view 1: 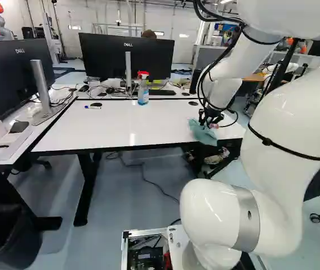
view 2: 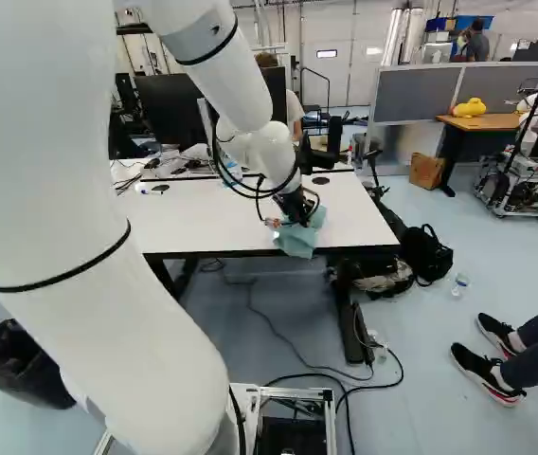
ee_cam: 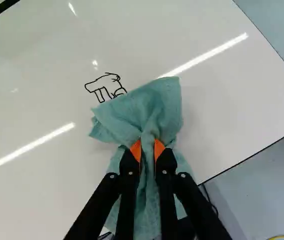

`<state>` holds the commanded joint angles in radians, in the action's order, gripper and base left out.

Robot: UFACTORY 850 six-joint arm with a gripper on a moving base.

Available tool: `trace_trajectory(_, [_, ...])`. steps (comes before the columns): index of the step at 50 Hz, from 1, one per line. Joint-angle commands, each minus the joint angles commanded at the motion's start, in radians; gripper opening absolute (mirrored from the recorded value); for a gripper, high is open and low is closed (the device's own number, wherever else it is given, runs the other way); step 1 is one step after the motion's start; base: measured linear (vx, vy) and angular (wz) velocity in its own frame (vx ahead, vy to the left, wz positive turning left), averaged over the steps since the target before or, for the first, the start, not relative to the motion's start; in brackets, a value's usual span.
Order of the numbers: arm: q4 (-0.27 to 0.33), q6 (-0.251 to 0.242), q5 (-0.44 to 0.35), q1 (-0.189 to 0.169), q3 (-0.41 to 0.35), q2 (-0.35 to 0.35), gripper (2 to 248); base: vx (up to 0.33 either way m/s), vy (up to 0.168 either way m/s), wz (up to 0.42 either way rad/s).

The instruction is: Clean the table with the green towel

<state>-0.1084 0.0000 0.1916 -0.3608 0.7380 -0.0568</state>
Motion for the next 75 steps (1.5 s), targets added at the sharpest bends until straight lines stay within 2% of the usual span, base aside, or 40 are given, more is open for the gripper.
trace_trajectory(14, [0.000, 0.000, 0.004, -0.003, 0.002, -0.002, 50, 0.000, 0.000, 0.000])
trace_trajectory(32, [0.000, 0.000, 0.004, -0.055, 0.043, -0.040, 50, 0.000, 0.000, 0.000])
trace_trajectory(40, [0.000, 0.000, 0.004, -0.063, 0.081, -0.075, 50, 0.000, 0.000, 0.000])
trace_trajectory(75, [0.000, 0.000, 0.004, -0.015, 0.249, -0.218, 50, 0.000, 0.000, 0.000])
